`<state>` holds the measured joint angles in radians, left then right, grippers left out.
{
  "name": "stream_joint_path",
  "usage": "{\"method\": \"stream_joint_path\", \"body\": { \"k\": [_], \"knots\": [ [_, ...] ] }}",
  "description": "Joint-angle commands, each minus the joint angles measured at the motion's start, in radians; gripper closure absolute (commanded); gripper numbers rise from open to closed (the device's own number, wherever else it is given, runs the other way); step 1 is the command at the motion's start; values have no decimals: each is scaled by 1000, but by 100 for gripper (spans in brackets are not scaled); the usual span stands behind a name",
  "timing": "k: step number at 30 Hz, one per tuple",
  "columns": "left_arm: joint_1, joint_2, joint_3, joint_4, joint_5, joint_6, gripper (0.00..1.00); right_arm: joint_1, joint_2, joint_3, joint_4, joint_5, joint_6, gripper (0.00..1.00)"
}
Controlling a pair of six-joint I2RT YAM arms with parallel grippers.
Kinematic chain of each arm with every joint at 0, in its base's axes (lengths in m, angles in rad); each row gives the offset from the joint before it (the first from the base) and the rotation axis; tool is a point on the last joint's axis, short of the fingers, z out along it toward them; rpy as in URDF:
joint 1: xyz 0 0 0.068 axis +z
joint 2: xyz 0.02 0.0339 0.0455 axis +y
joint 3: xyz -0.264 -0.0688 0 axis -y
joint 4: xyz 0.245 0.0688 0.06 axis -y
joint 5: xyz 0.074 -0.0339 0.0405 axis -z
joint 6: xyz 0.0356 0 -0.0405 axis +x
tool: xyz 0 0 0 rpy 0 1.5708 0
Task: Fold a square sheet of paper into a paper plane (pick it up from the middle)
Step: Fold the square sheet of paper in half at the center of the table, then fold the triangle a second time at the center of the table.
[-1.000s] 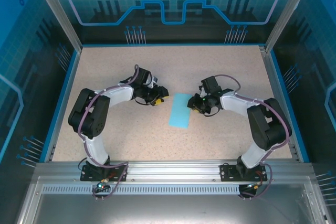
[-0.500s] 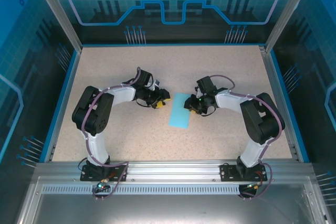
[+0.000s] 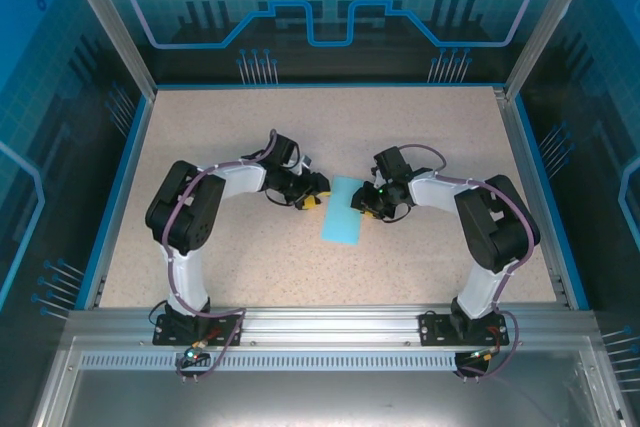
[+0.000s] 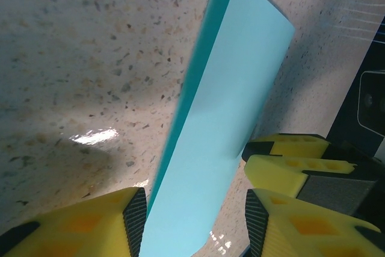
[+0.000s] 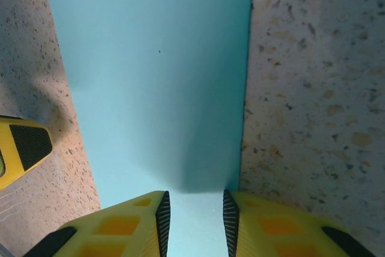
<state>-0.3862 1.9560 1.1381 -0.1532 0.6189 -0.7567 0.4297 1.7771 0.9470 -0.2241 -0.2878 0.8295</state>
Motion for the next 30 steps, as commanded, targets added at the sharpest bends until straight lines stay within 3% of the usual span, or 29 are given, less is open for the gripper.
{"method": "stream_joint_path", "body": {
  "k": [1,9,30],
  "knots": [
    [-10,15,30,-46,19,22,50,-3,4,-23,-5,8,-3,68],
    [-16,27,39,-57,13,28,50,-15,-39,-4,15,-5,4,68],
    [-38,50,65,-69,18,30,49,-31,38,8,4,1,-9,69]
  ]
}}
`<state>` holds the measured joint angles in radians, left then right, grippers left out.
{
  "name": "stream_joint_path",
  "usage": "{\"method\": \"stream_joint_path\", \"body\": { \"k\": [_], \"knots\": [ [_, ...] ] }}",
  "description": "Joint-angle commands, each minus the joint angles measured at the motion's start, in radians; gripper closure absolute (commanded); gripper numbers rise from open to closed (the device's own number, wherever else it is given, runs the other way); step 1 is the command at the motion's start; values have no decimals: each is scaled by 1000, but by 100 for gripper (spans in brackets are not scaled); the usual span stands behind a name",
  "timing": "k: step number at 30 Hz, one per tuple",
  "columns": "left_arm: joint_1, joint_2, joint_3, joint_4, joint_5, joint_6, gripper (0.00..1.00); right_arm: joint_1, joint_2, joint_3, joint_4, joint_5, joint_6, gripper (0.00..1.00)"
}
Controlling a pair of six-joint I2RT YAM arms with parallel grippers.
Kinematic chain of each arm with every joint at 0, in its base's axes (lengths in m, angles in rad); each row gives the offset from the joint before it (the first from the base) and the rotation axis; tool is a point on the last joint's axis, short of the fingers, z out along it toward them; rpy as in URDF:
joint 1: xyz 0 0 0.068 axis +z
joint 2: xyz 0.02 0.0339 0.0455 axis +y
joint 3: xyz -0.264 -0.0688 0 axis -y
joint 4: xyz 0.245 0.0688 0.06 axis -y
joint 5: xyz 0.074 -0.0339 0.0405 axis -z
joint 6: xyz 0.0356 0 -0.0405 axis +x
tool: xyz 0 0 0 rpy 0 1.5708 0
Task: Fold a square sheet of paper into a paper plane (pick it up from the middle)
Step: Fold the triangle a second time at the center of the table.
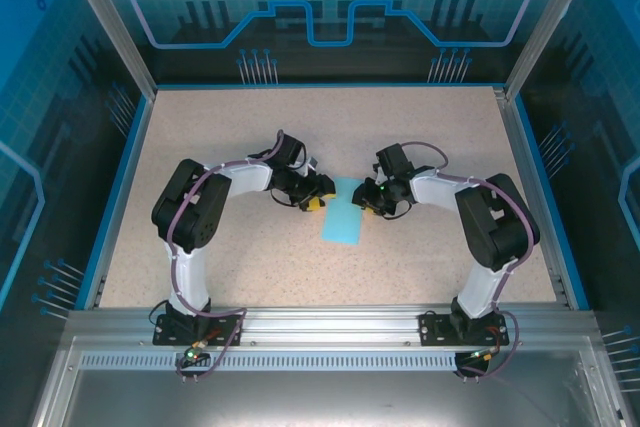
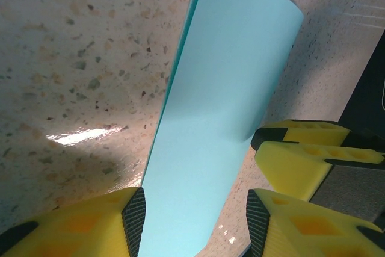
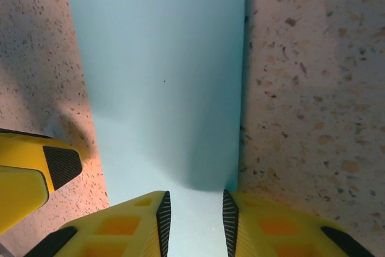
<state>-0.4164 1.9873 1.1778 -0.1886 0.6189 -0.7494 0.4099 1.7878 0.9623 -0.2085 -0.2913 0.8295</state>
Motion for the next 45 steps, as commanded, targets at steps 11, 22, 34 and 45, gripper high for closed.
{"method": "stream_joint_path", "body": {
  "k": [11,22,34,45],
  "knots": [
    [-15,25,30,-49,16,30,49,-12,41,-28,-17,18,-9,70],
    [-33,42,50,-66,17,34,49,-12,41,-30,-17,18,-7,69],
    [-35,5,44,-104,-30,51,49,-14,50,-35,-9,14,-6,70],
    [-43,-145,-108,-95,-50,-12,46,-16,56,-31,-5,12,-7,70]
  ]
}}
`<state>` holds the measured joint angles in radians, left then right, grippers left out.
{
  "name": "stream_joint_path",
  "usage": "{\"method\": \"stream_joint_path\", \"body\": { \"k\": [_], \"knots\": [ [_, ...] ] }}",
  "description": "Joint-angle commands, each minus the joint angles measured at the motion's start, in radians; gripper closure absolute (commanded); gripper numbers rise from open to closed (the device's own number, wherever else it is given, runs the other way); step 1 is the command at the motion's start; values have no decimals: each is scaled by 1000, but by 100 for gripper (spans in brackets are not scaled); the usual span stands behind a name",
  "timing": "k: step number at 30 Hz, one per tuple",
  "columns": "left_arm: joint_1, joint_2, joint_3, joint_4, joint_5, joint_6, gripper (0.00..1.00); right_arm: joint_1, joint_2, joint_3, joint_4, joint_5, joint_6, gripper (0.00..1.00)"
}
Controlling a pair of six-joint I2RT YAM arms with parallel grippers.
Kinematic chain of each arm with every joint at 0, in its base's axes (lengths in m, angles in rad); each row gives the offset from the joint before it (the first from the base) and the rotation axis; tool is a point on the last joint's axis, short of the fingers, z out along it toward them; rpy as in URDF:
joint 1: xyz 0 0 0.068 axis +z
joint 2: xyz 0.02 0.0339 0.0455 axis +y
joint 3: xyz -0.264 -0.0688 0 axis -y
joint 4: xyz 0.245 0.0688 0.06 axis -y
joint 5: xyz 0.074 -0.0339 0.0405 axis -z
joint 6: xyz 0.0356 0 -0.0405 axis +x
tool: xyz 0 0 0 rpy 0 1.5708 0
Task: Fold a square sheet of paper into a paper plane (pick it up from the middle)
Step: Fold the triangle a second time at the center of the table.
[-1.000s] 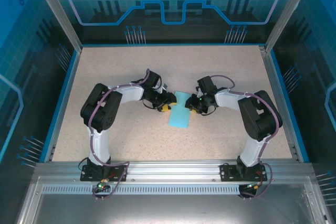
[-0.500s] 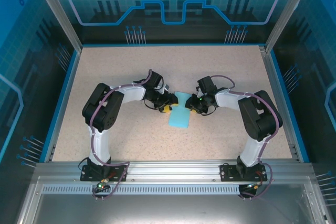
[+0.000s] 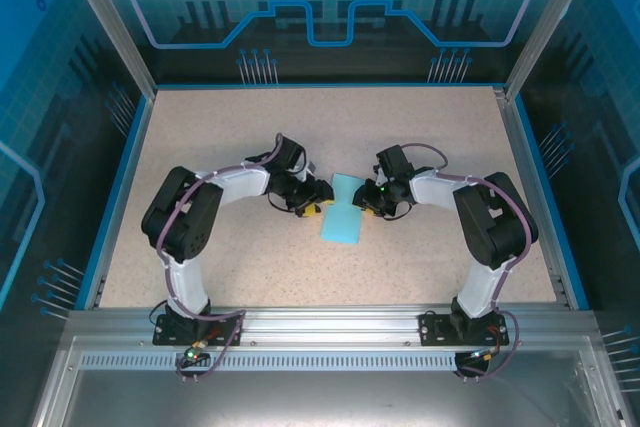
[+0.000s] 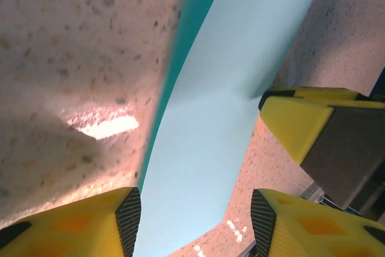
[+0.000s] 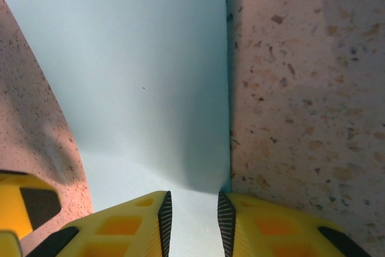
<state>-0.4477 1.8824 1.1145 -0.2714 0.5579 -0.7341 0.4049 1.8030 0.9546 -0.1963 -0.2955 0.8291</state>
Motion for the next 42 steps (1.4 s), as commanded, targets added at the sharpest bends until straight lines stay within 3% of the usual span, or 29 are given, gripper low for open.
{"method": "stream_joint_path", "body": {
  "k": [1,36,42],
  "knots": [
    [-15,-49,-59,-6,14,-35,45,-11,41,-23,-17,15,-6,70],
    [-70,-43,-124,89,40,-125,46,-15,43,-30,-8,3,-7,69],
    [-65,-22,-95,121,49,-139,46,-29,29,-45,41,-59,2,70]
  ]
}}
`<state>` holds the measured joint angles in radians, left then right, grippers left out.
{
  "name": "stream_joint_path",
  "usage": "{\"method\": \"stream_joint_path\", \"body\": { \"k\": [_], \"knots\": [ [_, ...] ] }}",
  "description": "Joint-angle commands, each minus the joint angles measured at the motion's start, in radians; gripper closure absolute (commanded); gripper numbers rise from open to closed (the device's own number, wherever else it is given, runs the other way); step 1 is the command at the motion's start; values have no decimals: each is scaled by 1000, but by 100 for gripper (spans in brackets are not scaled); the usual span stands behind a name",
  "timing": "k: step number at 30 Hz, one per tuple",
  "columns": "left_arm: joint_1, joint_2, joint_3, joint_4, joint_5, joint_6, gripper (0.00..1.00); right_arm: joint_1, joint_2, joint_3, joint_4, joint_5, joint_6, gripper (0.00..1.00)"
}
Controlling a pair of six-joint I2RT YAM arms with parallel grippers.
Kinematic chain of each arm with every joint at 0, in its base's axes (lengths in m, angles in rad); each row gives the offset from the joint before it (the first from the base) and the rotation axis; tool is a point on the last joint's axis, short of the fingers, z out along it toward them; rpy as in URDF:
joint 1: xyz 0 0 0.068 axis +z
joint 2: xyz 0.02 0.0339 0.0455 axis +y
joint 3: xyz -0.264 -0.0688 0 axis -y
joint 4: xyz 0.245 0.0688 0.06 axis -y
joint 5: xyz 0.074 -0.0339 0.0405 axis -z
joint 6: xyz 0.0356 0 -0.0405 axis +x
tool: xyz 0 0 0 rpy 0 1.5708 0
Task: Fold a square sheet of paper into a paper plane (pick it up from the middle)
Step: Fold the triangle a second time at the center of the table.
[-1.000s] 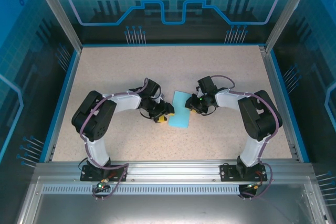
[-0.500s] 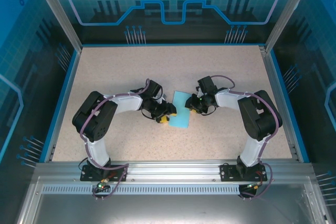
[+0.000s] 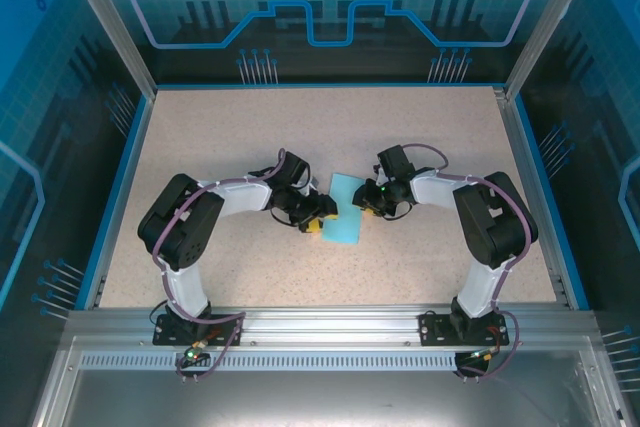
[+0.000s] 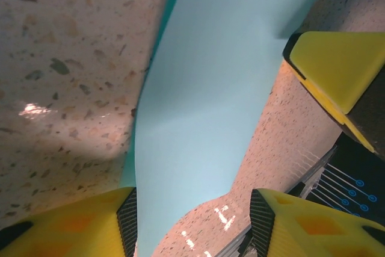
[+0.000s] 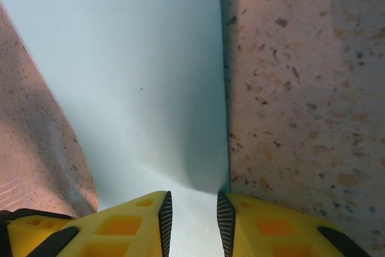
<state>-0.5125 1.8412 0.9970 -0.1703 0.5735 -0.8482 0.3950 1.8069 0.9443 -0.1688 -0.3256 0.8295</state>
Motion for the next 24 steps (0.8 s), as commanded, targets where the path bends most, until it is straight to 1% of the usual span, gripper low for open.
{"method": "stream_joint_path", "body": {
  "k": [1,4,8,13,14,19,24],
  "knots": [
    [2,21,28,14,31,-24,46,-28,19,-38,25,-46,1,69],
    [15,28,38,33,44,-32,47,-43,-22,-43,37,-66,-3,67],
    [20,40,55,41,48,-38,50,-48,-80,-37,21,-78,-19,65],
    [23,60,72,75,78,-48,55,-48,-175,-59,-18,-12,-46,61],
    [23,64,73,85,86,-52,56,-48,-195,-97,-23,2,-53,61],
    [26,76,85,116,105,-55,62,-48,-262,-169,-26,28,-74,59],
    [47,94,112,122,122,-47,65,-37,-287,-206,-10,-4,-93,60]
  ]
}}
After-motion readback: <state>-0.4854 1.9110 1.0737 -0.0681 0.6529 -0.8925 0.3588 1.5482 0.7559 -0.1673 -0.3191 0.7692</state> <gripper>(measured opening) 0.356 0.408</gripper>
